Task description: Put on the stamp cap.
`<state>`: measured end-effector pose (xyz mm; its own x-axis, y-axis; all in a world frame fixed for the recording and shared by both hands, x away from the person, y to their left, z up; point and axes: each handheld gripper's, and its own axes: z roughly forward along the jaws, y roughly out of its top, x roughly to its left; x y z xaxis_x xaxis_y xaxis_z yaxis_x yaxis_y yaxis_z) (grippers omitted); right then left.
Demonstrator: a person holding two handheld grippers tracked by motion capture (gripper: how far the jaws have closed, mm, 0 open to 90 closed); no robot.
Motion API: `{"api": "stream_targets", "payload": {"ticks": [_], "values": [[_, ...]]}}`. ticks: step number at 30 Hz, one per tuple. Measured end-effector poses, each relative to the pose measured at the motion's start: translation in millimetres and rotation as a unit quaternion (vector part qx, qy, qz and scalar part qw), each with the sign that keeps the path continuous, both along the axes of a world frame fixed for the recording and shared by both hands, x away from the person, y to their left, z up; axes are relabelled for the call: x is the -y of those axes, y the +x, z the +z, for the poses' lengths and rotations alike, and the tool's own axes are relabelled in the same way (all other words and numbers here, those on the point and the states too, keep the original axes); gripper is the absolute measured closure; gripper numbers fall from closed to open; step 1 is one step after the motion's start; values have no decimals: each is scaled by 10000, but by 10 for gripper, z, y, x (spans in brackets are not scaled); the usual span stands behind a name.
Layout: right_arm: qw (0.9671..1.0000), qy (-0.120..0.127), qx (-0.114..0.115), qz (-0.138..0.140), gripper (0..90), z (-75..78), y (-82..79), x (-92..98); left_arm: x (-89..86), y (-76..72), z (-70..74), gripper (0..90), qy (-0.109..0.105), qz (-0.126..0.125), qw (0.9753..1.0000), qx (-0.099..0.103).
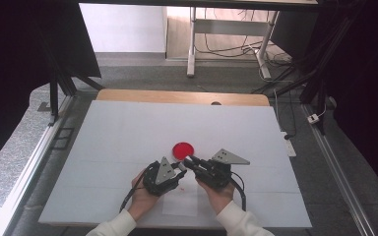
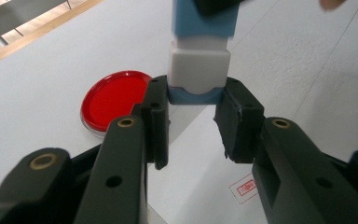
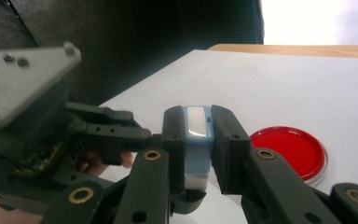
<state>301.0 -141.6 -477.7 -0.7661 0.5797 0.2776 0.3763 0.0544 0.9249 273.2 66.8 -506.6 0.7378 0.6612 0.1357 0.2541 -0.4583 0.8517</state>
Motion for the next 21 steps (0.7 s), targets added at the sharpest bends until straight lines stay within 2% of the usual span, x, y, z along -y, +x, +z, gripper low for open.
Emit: {"api": "stream_targets", "payload": {"ticks": [7, 12, 15, 18, 21], "values": [[9999, -91, 99, -4, 758, -2, -6, -5, 9, -1, -16, 640, 45, -22, 10000, 47], [9997, -181, 162, -16, 757, -4, -7, -7, 9, 10, -27, 575, 72, 9, 10000, 29], [9998, -154, 160, -25, 757, -2, 5, 4, 8, 16, -32, 569, 41, -23, 10000, -34], [9997, -165, 152, -28, 757, -2, 15, 16, 7, 27, -41, 518, 83, -55, 9999, -131], [9997, -168, 166, -40, 757, 0, 27, 31, -21, 46, -47, 454, 109, -123, 9992, -363]]}}
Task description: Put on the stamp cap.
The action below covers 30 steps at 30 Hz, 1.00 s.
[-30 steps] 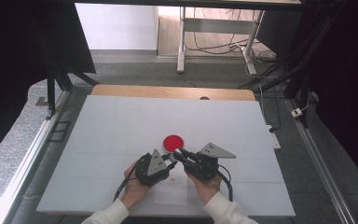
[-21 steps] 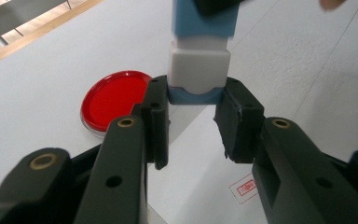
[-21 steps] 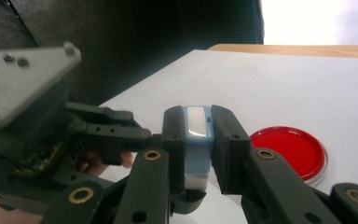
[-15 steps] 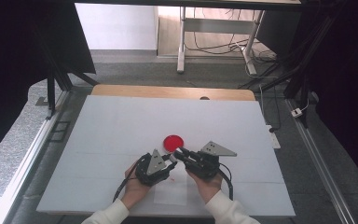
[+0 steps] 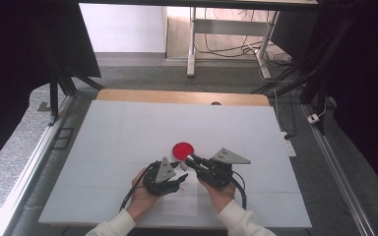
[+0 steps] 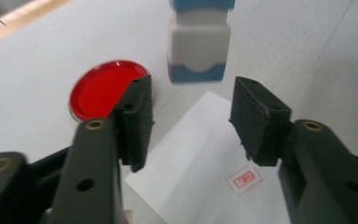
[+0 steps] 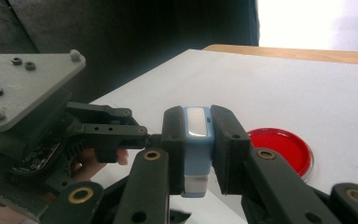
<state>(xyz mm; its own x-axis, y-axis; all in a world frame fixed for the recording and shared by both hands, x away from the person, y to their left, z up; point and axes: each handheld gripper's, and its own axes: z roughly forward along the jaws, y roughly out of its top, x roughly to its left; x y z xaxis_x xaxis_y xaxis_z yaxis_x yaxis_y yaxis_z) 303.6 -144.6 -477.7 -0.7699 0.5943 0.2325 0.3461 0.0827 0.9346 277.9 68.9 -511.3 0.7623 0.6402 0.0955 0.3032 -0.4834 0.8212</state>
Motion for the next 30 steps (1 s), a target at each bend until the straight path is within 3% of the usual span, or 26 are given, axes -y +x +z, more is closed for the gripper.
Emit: {"api": "stream_targets", "payload": {"ticks": [9, 14, 19, 25, 30], "values": [[10000, -90, 36, 7, 757, 0, 32, 42, -154, -36, 37, 364, -69, -6, 9996, -274], [9999, -111, 32, 5, 757, 0, 48, 70, -289, -78, 49, 356, -103, -30, 9988, -481], [9999, -163, 53, 5, 757, 4, 63, 99, -457, -155, 48, 351, -117, 8, 9984, -544], [9994, -310, 145, -27, 757, 3, 78, 124, -715, -230, 73, 350, -175, 174, 9981, -568], [9988, -441, 191, -78, 756, -1, 119, 164, -1017, -314, 51, 350, -241, 492, 9967, -604]]}}
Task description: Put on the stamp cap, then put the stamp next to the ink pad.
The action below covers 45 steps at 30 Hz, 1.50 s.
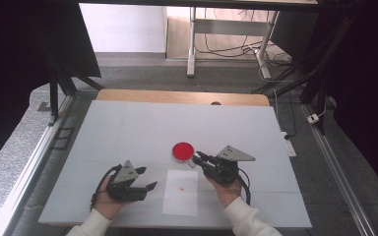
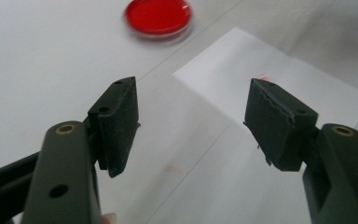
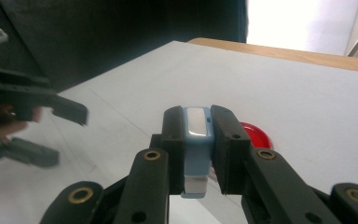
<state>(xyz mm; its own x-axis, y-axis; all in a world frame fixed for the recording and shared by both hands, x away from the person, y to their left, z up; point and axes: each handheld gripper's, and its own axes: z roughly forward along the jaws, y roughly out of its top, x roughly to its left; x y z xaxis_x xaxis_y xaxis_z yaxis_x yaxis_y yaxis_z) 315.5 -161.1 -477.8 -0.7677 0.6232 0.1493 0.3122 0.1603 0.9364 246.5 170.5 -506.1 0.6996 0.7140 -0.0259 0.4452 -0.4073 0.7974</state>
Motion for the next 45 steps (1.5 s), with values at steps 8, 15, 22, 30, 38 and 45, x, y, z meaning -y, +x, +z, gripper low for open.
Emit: {"api": "stream_targets", "payload": {"ticks": [8, 15, 22, 30, 38, 45], "values": [[9999, -100, 8, -112, 756, -10, 60, 52, -291, -90, -15, 350, -108, 320, 9994, -3], [9998, -107, -1, -153, 756, -11, 92, 92, -409, -148, -59, 350, -111, 432, 9990, -47], [9996, -128, 96, -220, 756, 1, 116, 127, -424, -151, -77, 349, -115, 467, 9988, -18], [9988, -245, 60, -418, 756, -46, 240, 186, -421, -122, -93, 348, -107, 454, 9989, -34], [9975, -412, 54, -576, 756, -92, 374, 222, -404, -107, -104, 347, -105, 409, 9991, -55], [9966, -551, 5, -615, 755, -199, 507, 190, -411, -90, -124, 347, -102, 421, 9990, -95]]}}
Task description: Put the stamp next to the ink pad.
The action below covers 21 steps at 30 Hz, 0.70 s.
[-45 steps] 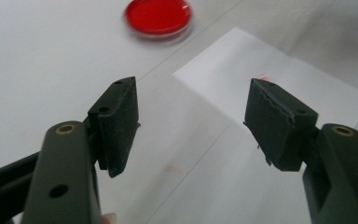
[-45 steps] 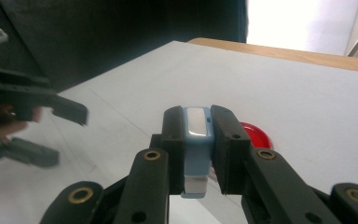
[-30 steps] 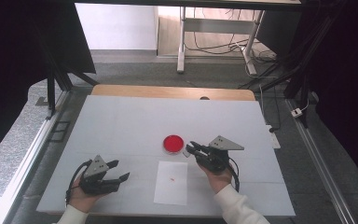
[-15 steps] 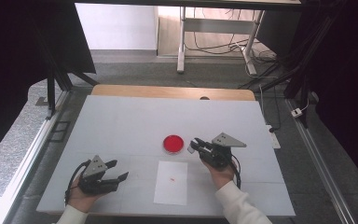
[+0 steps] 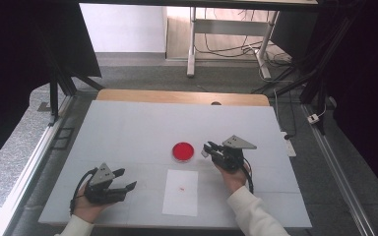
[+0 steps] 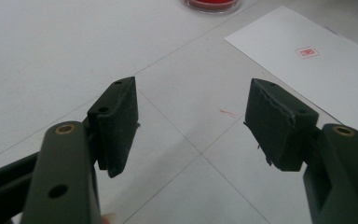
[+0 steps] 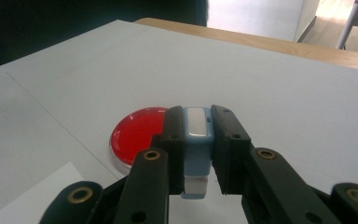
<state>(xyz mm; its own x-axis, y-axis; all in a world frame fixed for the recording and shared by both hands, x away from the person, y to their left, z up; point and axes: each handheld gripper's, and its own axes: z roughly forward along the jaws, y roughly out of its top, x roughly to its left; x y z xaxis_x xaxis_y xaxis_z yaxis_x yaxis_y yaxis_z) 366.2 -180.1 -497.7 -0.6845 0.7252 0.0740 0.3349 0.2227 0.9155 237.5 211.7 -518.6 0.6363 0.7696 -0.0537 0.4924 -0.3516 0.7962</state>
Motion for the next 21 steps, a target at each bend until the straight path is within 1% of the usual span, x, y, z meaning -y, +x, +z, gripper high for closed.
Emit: {"api": "stream_targets", "payload": {"ticks": [3, 7, 9, 12, 21], "values": [[10000, -72, -7, 53, 755, -56, 55, -64, 7, 2, -4, 345, 24, -7, 10000, -1], [9996, -255, -44, 111, 754, -123, 90, -140, 3, 1, -3, 345, 26, -9, 10000, 1], [9994, -301, -64, 150, 754, -142, 94, -155, -1, 3, -5, 345, 13, -4, 10000, -9], [9991, -392, -17, 183, 753, -159, 94, -178, -4, 6, -11, 346, 14, -2, 10000, -17], [9982, -540, -79, 239, 747, -206, 107, -203, -10, 8, -14, 345, 19, -1, 10000, -13]]}}
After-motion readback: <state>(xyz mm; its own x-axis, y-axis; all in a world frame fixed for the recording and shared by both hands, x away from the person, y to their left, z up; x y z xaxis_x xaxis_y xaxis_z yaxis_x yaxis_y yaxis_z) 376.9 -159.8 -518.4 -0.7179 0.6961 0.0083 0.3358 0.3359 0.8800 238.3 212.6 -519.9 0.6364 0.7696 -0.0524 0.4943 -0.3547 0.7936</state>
